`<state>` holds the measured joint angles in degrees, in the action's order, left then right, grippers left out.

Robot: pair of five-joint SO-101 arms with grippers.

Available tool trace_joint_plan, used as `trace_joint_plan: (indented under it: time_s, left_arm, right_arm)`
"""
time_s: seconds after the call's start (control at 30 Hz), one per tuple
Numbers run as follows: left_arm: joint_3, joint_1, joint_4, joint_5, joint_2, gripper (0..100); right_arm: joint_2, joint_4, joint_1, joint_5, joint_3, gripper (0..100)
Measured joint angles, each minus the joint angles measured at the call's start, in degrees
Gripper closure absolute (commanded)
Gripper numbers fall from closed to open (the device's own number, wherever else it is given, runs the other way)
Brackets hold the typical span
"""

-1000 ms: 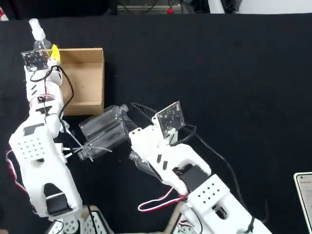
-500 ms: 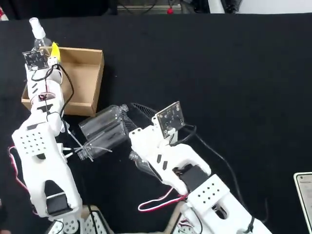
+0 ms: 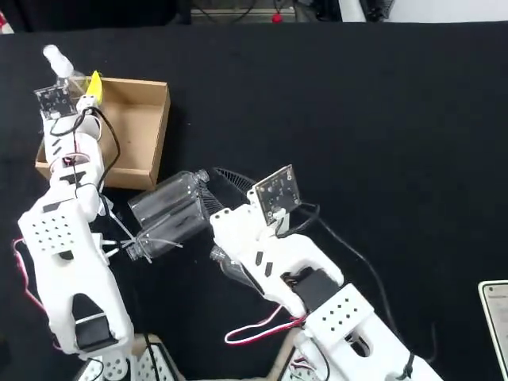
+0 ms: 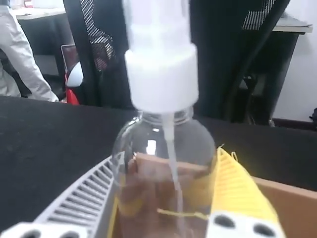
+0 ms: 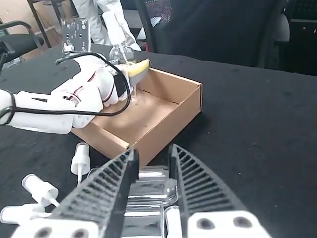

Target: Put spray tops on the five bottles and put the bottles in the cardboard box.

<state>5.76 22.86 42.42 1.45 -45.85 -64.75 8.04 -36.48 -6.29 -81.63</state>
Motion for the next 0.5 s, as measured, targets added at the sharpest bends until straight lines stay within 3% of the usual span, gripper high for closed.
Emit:
trace_joint_plan:
  time_s: [0.23,0.37,0.5]
  left_arm:
    - [8.35,0.00,-0.97,-1.05,7.21,74]
    - [9.23,0.00,-8.35,-1.05,10.64,74]
    - [9.23,0.00,-13.54,-1.23,12.75,65]
  right_arm:
    - [0.00,0.00,0.00,0.00,0.00,89.7]
    - [0.00,0.00,0.00,0.00,0.00,89.7]
    - [0.00,0.00,0.00,0.00,0.00,89.7]
